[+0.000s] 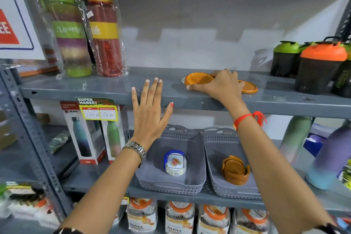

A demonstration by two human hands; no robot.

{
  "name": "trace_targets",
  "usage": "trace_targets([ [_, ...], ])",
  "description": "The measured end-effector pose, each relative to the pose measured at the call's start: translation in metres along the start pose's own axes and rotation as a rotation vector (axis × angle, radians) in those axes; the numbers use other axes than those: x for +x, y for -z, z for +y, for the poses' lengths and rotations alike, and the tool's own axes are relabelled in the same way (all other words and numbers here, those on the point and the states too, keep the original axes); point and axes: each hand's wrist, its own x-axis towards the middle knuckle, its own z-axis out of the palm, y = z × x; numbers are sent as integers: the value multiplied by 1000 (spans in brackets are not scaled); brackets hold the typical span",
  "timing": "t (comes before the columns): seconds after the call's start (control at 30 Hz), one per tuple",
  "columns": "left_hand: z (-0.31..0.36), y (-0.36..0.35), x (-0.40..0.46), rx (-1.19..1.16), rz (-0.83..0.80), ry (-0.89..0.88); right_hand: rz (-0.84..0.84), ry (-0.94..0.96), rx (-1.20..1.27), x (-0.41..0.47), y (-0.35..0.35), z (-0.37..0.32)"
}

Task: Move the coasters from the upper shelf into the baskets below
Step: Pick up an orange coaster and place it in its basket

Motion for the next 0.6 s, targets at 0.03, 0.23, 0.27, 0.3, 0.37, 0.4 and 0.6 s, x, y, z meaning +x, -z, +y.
trace_targets([
  [0.03, 0, -2, 0, -14, 16, 3, 52, 29, 20, -6, -1, 0],
  [0.23, 3, -10, 2, -70, 94, 29, 347, 117, 62, -38, -8, -3],
  [0.27, 3, -11, 2, -65, 100, 35, 384, 121, 95, -43, -9, -4],
  [0.3, 4, -13, 2, -58, 106, 39, 424, 131, 133, -49, -9, -5],
  [0.37, 4, -14, 2, -54, 118, 37, 521, 165, 198, -60, -9, -7],
  [0.4, 4, -15, 2, -55, 124, 30, 571, 186, 227, -66, -9, -8],
  [0.6, 1, -18, 2, -27, 138, 15, 761, 274, 349, -93, -4, -15],
])
